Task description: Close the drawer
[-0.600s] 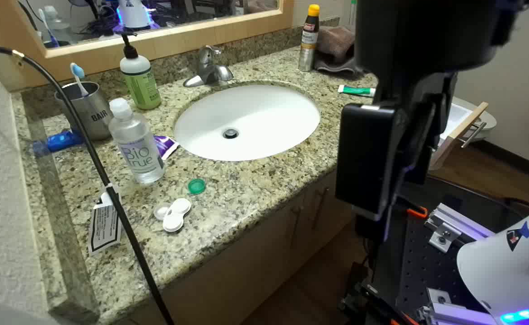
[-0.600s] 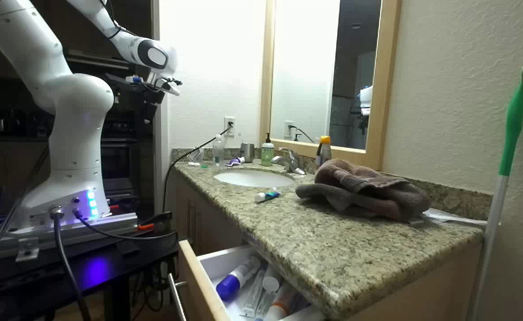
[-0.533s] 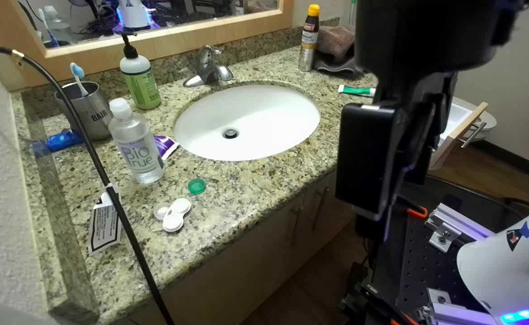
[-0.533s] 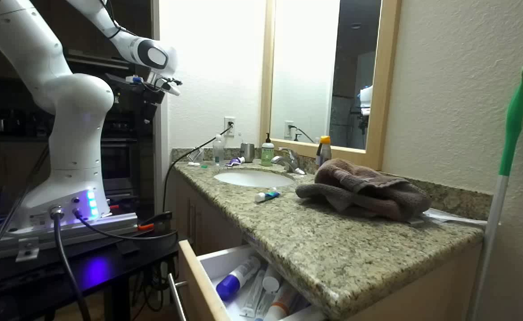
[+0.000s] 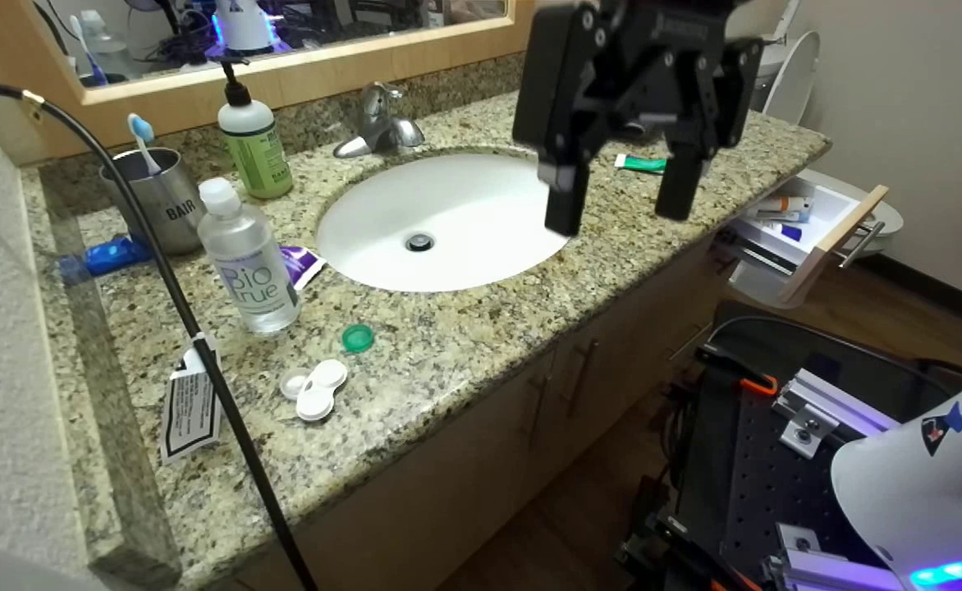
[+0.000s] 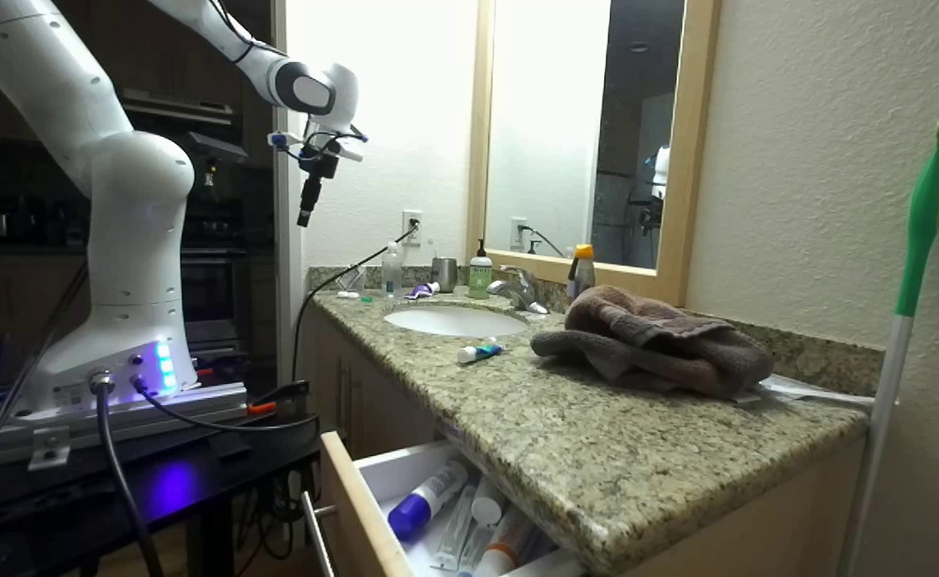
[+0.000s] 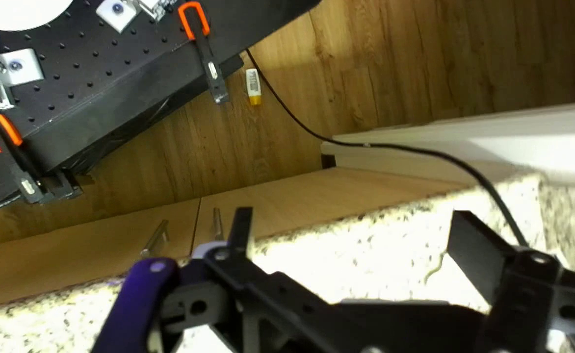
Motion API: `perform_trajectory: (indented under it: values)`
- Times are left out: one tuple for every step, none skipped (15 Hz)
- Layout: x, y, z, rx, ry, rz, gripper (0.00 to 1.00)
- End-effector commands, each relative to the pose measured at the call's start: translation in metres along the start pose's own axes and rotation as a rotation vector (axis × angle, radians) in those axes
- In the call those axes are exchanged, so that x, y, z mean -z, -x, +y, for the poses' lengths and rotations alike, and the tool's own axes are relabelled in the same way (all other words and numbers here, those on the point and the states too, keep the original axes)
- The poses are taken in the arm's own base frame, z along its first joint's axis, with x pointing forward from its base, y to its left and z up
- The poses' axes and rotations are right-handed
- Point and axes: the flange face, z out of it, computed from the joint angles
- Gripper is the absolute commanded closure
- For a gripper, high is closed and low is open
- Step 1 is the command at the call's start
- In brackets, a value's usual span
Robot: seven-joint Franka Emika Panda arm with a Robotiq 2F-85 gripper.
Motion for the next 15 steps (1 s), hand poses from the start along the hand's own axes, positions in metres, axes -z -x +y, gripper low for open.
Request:
perform_trajectory:
  values:
    - [0.033,-0.063,0.070,-0.199,-0.084,0.004,0.00]
    - [0.034,-0.081,0.096,-0.266,-0.108,0.012,0.00]
    - [0.036,-0.092,0.119,-0.333,-0.130,0.015,0.00]
    - [0.034,-0.100,0.142,-0.399,-0.149,0.014,0.00]
    - [0.029,-0.106,0.161,-0.464,-0.172,0.013,0.00]
    - [0.028,-0.111,0.190,-0.525,-0.193,0.015,0.00]
    - [0.026,-0.115,0.203,-0.582,-0.211,0.004,0.00]
    - [0.025,-0.115,0.213,-0.632,-0.240,-0.024,0.00]
    - [0.029,-0.115,0.215,-0.673,-0.279,-0.047,0.00]
    - [0.026,-0.110,0.210,-0.601,-0.237,-0.017,0.00]
    - [0.025,-0.111,0.216,-0.631,-0.256,-0.024,0.00]
    - [0.026,-0.112,0.217,-0.646,-0.264,-0.026,0.00]
    - [0.027,-0.112,0.217,-0.653,-0.266,-0.027,0.00]
    - [0.027,-0.112,0.216,-0.657,-0.266,-0.027,0.00]
    - [0.028,-0.112,0.216,-0.659,-0.266,-0.026,0.00]
